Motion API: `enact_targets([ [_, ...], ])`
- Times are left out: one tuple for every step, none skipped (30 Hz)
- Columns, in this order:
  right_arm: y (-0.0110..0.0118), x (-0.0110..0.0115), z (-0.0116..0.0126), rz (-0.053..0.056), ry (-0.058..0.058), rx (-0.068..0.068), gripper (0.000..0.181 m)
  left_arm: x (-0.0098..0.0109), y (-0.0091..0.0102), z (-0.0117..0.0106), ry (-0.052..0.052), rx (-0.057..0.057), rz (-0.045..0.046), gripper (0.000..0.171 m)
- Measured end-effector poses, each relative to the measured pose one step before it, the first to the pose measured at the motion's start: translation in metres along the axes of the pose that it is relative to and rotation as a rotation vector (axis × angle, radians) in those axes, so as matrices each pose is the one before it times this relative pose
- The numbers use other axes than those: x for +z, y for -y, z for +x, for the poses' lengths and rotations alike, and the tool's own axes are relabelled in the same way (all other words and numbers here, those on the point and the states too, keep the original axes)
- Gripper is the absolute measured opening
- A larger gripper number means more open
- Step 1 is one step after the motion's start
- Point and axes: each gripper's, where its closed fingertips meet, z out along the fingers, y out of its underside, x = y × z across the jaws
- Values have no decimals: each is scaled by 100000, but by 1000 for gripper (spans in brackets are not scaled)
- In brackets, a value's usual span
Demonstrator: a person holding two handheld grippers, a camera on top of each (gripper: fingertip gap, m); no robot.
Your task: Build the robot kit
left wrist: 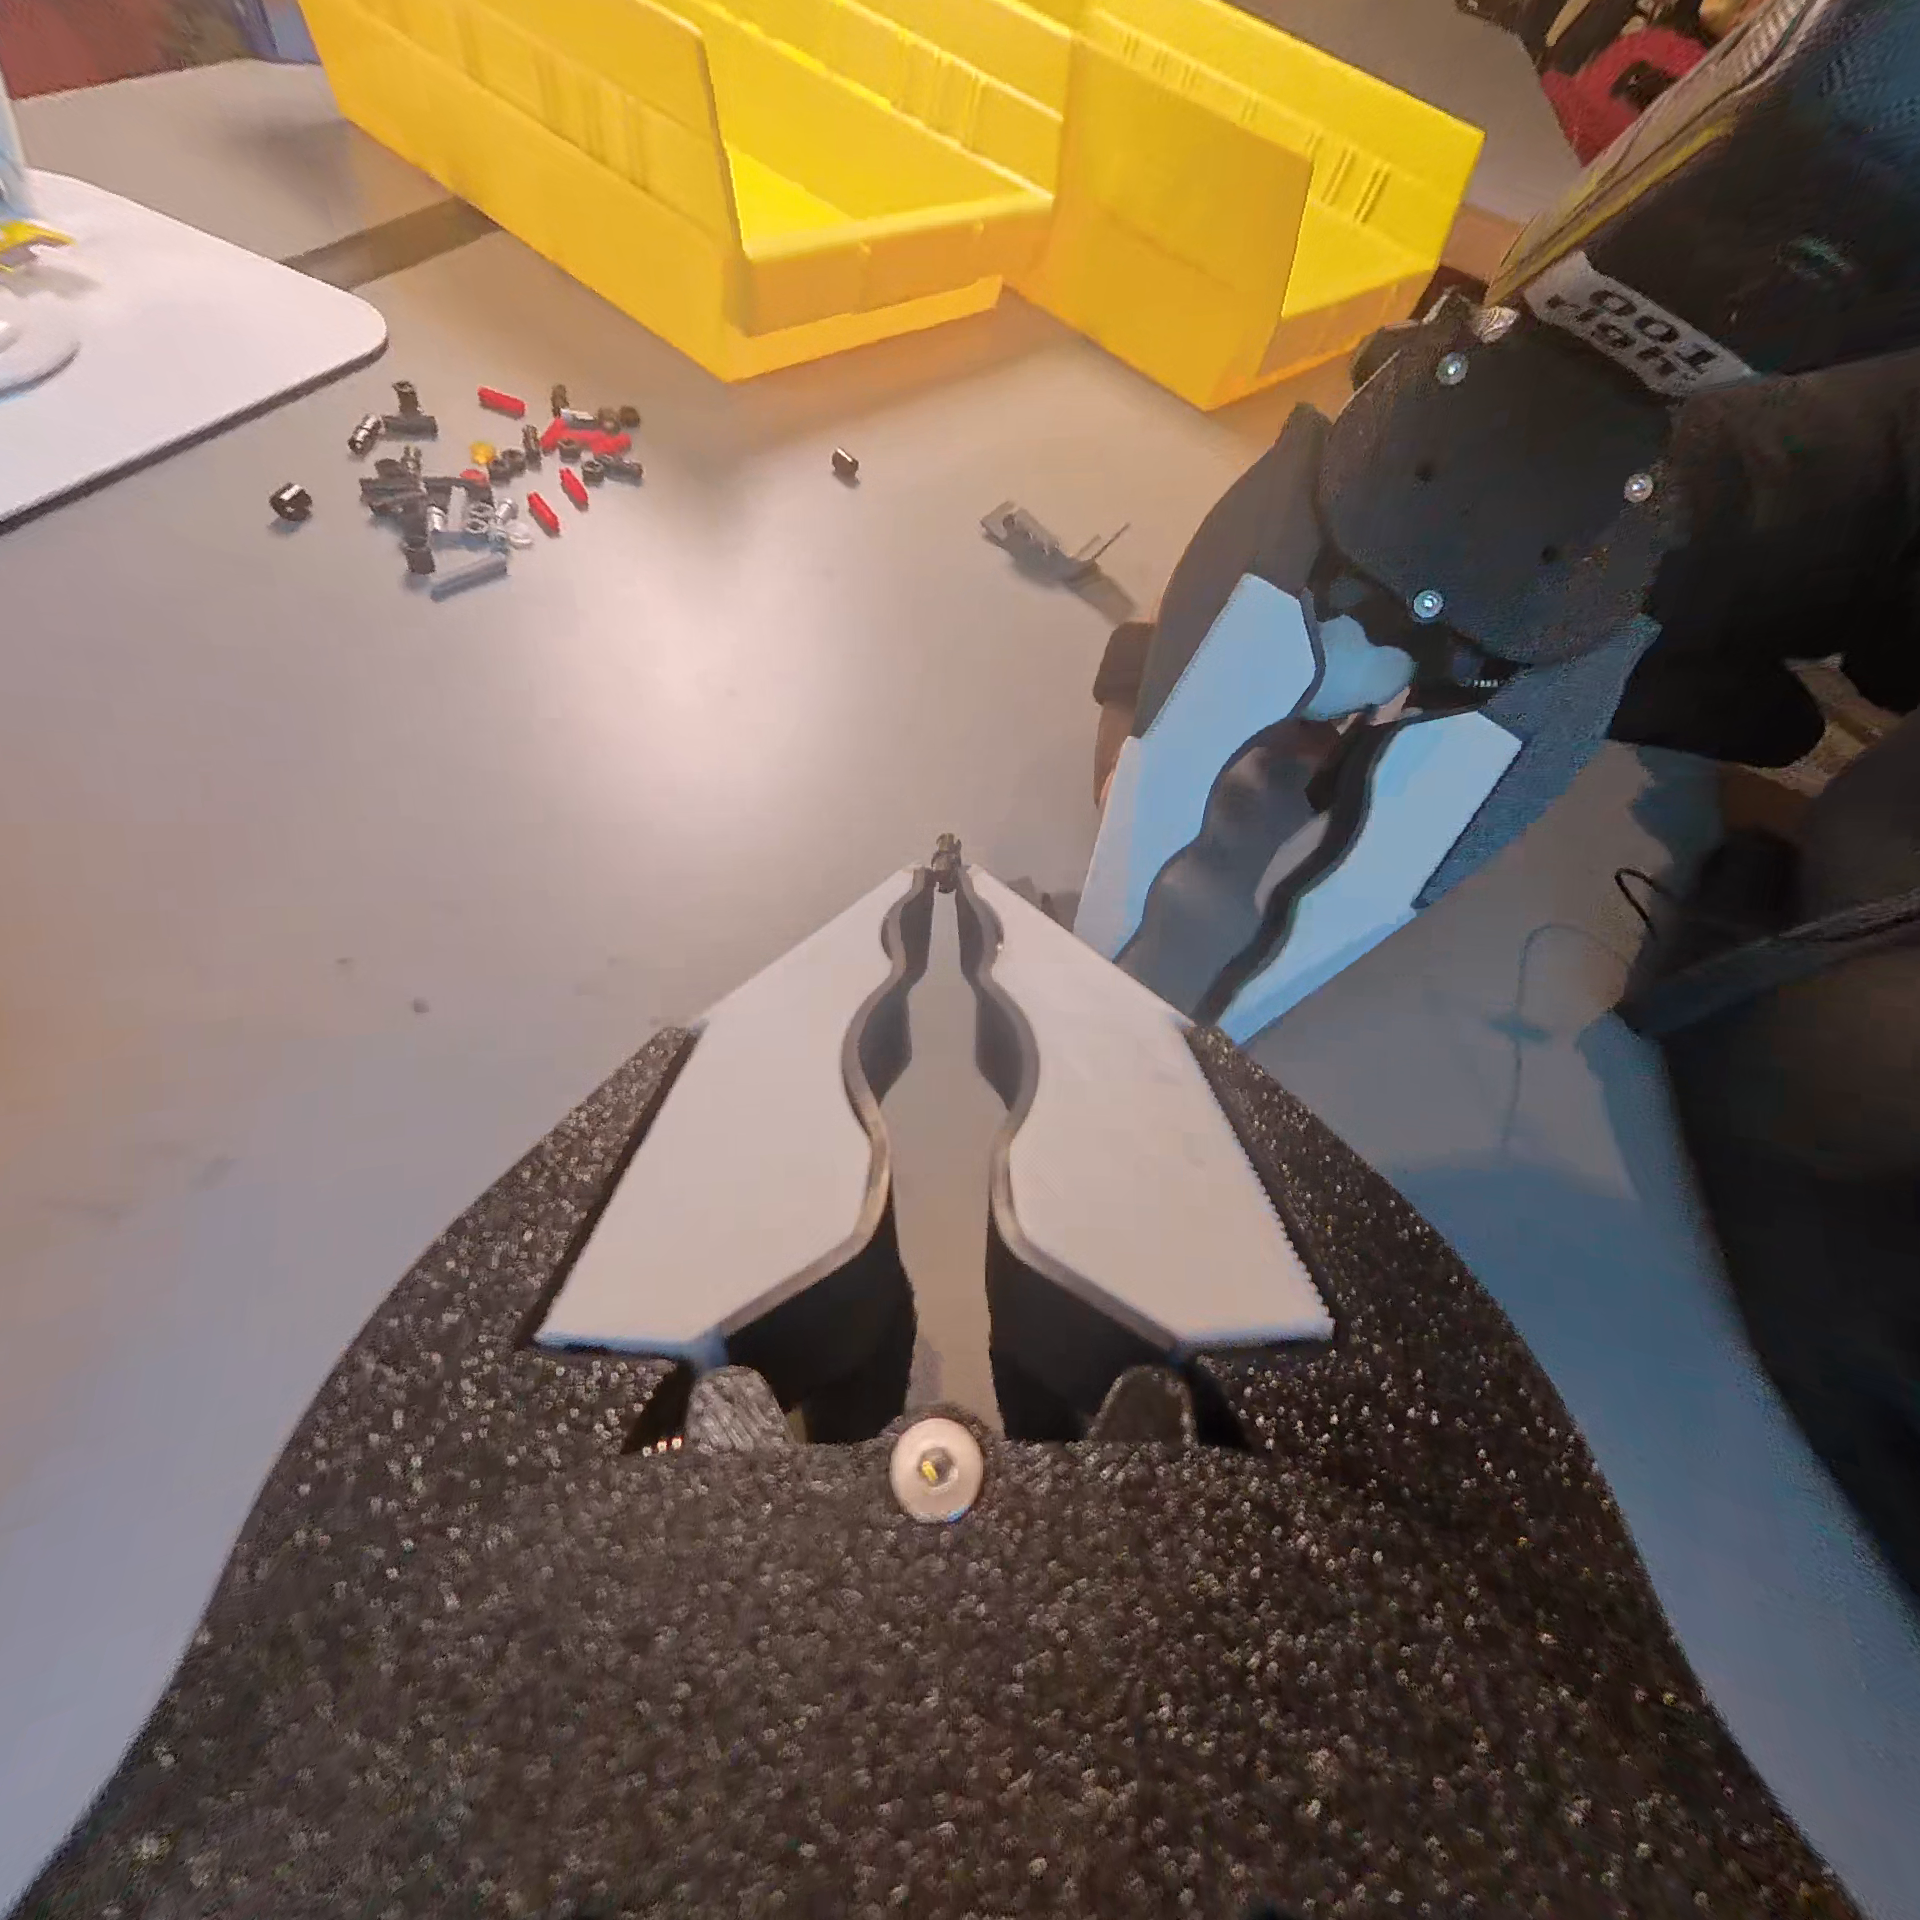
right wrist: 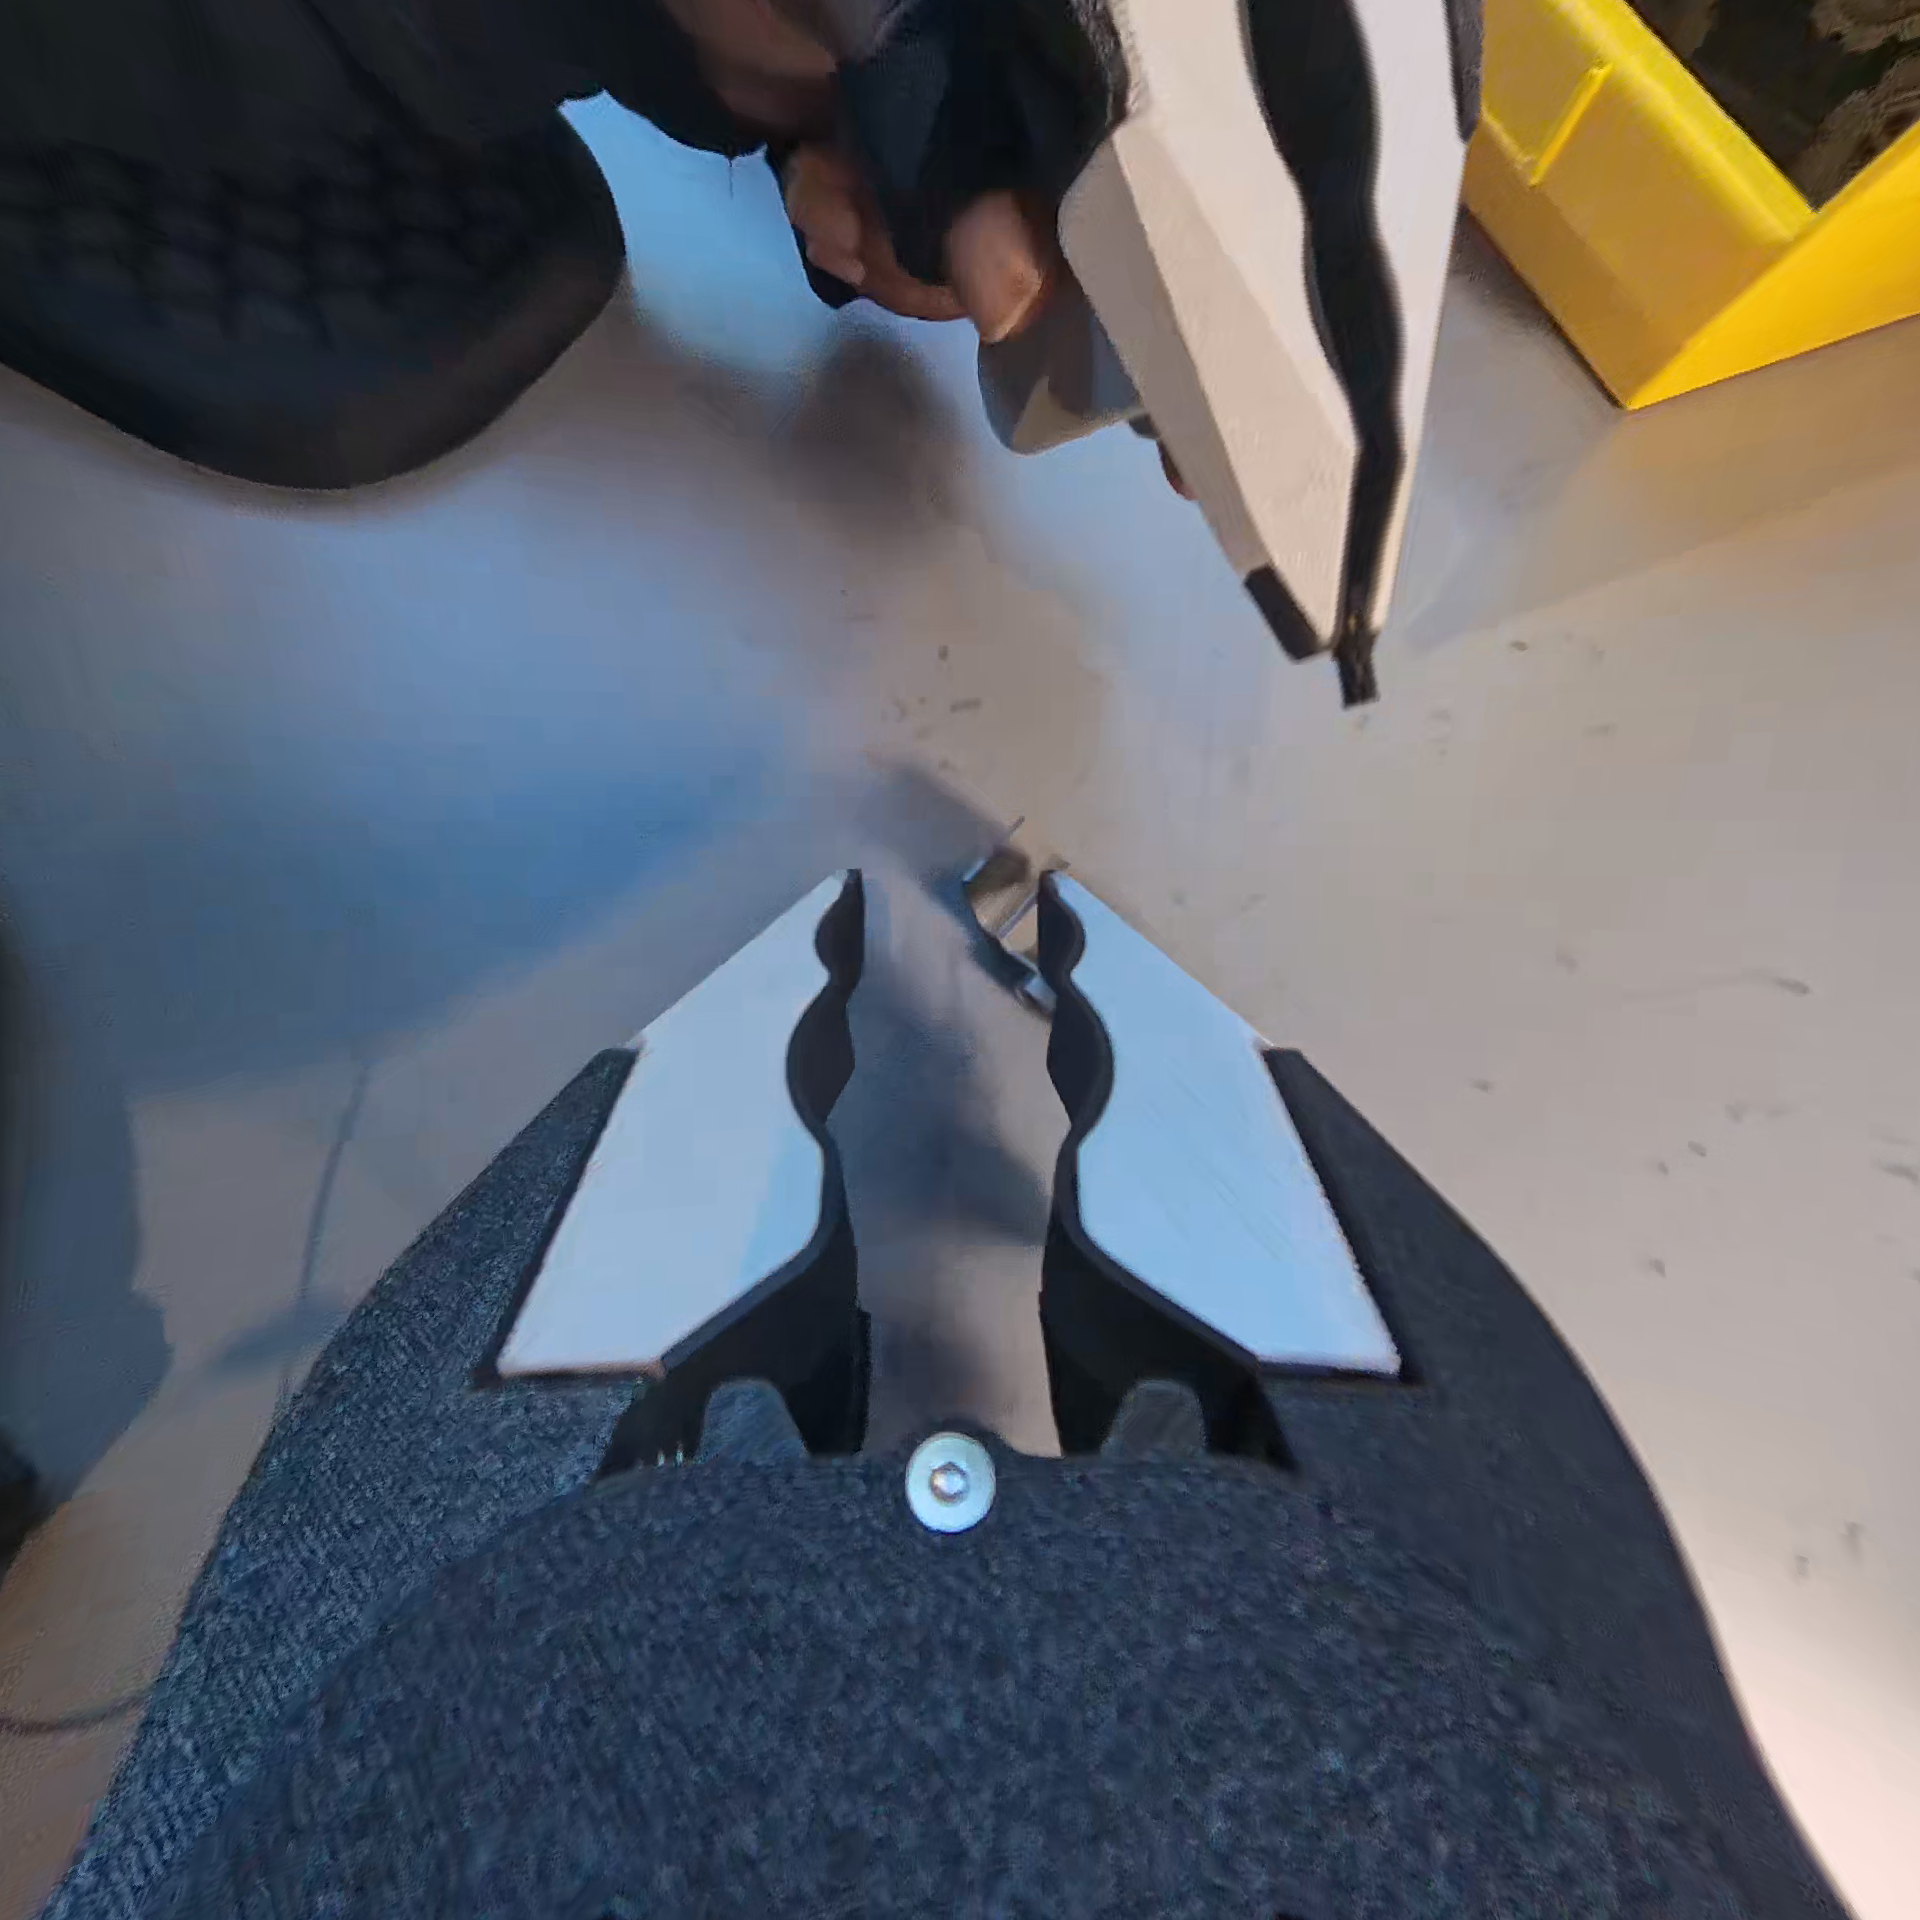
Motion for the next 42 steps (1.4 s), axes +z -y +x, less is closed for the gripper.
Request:
enact_targets([
  [-129,385,89,-2078,-991,-1717,24,257,-234,298,-853,423,-1127,4],
  [-217,216,225,-1822,-1531,-2469,13,243,-200,352,-1260,-74,-860,4],
  [-107,-84,88,-265,-571,-3947,9,225,-260,359,-1343,99,-1230,3],
  [-194,-307,-243,79,1536,-4994,8,223,-316,391,-1356,641,-1818,3],
  [-243,-477,-365,1119,1740,-6003,6,239,-305,413,-1200,1175,-1851,4],
  [-406,-536,-170,1033,-2,-5331,5,260,-231,355,-606,1452,-1530,4],
  [-609,-469,-239,292,382,-3273,5,292,-208,360,-554,1302,-1451,4],
  [-578,-376,-334,464,1154,-874,7,349,-201,399,-872,1122,-1468,4],
  [-305,-352,-142,1381,81,320,7,345,-169,329,-523,1115,-1375,4],
  [-181,-328,-185,808,603,355,9,308,-140,213,205,1199,-1332,4],
  [-207,-218,-180,-569,886,397,12,237,3,146,583,1238,-654,4],
  [-180,-103,9,-952,-230,251,12,181,148,196,189,801,329,4],
  [-13,-36,-50,-122,107,-105,12,131,203,214,-227,209,548,4],
  [4,-33,-123,-119,582,-546,12,122,124,120,166,73,203,4],
  [3,-76,-57,-330,665,97,15,118,33,-12,868,259,-269,4],
  [91,-175,-132,186,1957,1350,25,102,-84,-25,737,412,-703,4],
  [200,-332,-121,1111,2642,3123,30,85,-91,33,295,405,-574,4],
  [385,-465,86,2482,1833,4004,30,86,-34,29,193,223,-171,4],
  [389,-512,187,2635,1337,4205,30,90,-61,-67,617,96,-436,4],
  [304,-473,296,1962,675,4238,30,94,-109,-177,1300,354,-857,4],
  [224,-372,484,1557,-692,3926,30,108,-105,-130,1081,539,-881,4],
  [214,-241,710,1708,-2278,3920,30,116,-101,17,233,444,-883,4],
  [99,-50,583,1061,-1510,3750,29,125,-127,0,391,441,-993,4],
  [-83,92,524,-33,-1329,2724,28,106,-109,-75,1114,629,-900,4],
  [-240,190,596,-1240,-2121,723,27,106,-94,-60,976,618,-784,4],
  [-295,236,433,-1807,-1408,-2014,27,90,-114,-2,474,319,-798,4],
  [-244,238,98,-1622,521,-3726,27,76,-104,3,184,143,-772,4],
  [-137,195,-68,-1275,1570,-4120,27,57,-117,2,166,112,-786,4],
  [-67,131,-159,-1401,1947,-4579,28,54,-153,-24,306,95,-906,4],
  [-50,93,-345,-1681,2681,-5303,28,68,-195,-60,440,116,-1109,4],
  [2,67,-172,-1405,1557,-5015,29,75,-215,-37,310,229,-1269,4],
  [-100,86,103,-1912,575,-3764,30,84,-187,14,31,371,-1169,4],
  [-136,106,125,-1914,1153,-2337,33,83,-126,47,12,475,-876,3],
  [-62,119,189,-1213,1060,-1252,34,97,-105,40,89,516,-769,3],
  [-124,123,73,-1491,1883,-680,36,94,-115,44,117,502,-887,3],
  [-251,121,-37,-2180,2391,-626,37,101,-117,24,144,533,-859,3],
  [-95,112,91,-1031,1028,-684,37,67,-47,23,214,662,-442,3],
  [100,123,15,268,1067,-395,36,34,-12,8,226,508,-155,3],
  [154,166,-128,459,1628,304,36,22,-19,7,103,177,-135,3],
  [71,194,-37,168,657,229,35,23,-14,2,-16,87,-95,3],
  [-160,235,-29,-901,282,-193,34,8,-13,15,-64,203,-78,4],
  [-350,214,-71,-1777,359,-62,32,8,-15,27,-47,399,-101,3],
])
